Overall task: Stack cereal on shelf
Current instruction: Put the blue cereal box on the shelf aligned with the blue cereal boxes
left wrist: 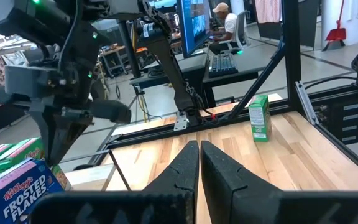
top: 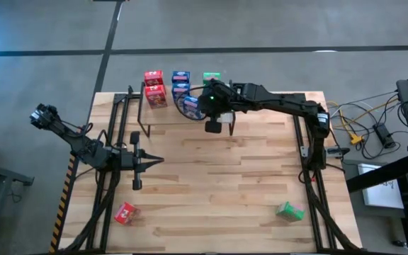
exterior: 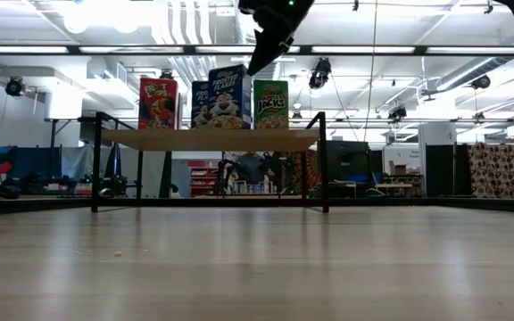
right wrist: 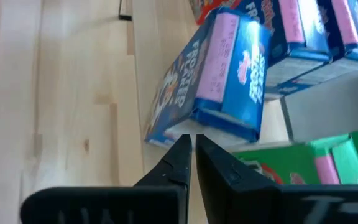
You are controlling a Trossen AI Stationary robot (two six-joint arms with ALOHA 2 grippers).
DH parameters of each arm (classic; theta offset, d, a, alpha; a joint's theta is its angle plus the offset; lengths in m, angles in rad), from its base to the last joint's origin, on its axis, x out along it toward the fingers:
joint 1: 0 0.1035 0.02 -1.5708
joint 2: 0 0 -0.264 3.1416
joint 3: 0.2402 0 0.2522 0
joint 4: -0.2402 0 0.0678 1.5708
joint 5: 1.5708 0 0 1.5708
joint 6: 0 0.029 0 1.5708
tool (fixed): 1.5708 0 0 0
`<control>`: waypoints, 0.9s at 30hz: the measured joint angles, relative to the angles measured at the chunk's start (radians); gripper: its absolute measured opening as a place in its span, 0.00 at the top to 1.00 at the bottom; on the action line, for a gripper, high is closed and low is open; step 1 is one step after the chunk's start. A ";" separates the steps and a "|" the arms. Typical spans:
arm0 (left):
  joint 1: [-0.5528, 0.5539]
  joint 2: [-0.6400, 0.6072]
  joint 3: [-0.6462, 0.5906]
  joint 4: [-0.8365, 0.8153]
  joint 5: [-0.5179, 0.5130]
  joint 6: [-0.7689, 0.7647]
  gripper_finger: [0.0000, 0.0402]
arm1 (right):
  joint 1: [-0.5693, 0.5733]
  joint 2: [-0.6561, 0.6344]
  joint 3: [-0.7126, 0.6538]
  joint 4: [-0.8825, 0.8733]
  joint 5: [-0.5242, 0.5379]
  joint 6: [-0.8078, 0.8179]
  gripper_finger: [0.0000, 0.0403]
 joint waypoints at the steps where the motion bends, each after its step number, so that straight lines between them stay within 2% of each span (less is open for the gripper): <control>1: 0.000 0.000 0.000 0.000 0.000 0.000 1.00 | -0.001 0.000 -0.007 0.014 0.000 -0.005 0.97; 27: 0.000 0.000 0.000 0.000 0.003 0.000 1.00 | -0.026 0.001 -0.140 0.275 -0.002 -0.126 0.97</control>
